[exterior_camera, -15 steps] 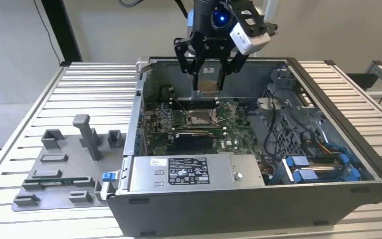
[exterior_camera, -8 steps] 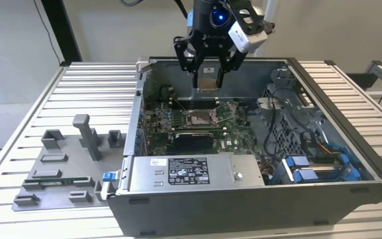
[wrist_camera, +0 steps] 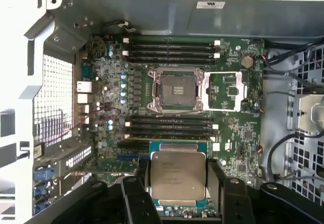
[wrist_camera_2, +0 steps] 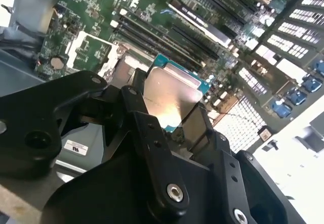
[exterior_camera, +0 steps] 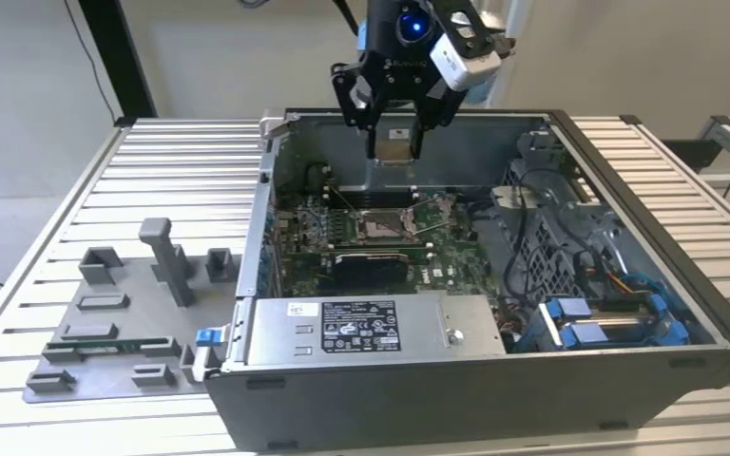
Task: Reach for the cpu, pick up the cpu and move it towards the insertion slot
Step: 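Pick up the cpu and move it towards the insertion slot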
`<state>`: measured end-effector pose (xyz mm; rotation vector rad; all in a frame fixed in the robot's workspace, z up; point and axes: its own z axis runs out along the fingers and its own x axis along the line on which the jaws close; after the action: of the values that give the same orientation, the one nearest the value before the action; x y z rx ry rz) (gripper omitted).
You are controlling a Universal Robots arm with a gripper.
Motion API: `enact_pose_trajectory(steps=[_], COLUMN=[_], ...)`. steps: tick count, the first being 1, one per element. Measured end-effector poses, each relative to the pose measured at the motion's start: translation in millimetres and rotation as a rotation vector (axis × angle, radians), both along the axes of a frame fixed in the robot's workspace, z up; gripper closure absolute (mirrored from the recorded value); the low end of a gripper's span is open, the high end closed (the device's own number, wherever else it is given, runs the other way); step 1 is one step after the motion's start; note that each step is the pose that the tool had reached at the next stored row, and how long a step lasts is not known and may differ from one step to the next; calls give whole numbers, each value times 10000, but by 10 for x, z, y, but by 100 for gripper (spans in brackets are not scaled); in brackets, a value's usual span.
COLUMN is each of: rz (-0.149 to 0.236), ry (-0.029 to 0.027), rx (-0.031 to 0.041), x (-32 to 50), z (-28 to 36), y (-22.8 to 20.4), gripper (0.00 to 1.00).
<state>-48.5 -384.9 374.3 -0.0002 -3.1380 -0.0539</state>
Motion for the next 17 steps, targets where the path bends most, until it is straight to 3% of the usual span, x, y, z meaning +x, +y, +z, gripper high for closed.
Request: enact_pose_trajectory(steps=[6, 17], rz=[-1, 0], ry=[1, 1], rx=[-2, -1], x=[12, 84], z=[-18, -40], y=[158, 334], gripper=[100, 100])
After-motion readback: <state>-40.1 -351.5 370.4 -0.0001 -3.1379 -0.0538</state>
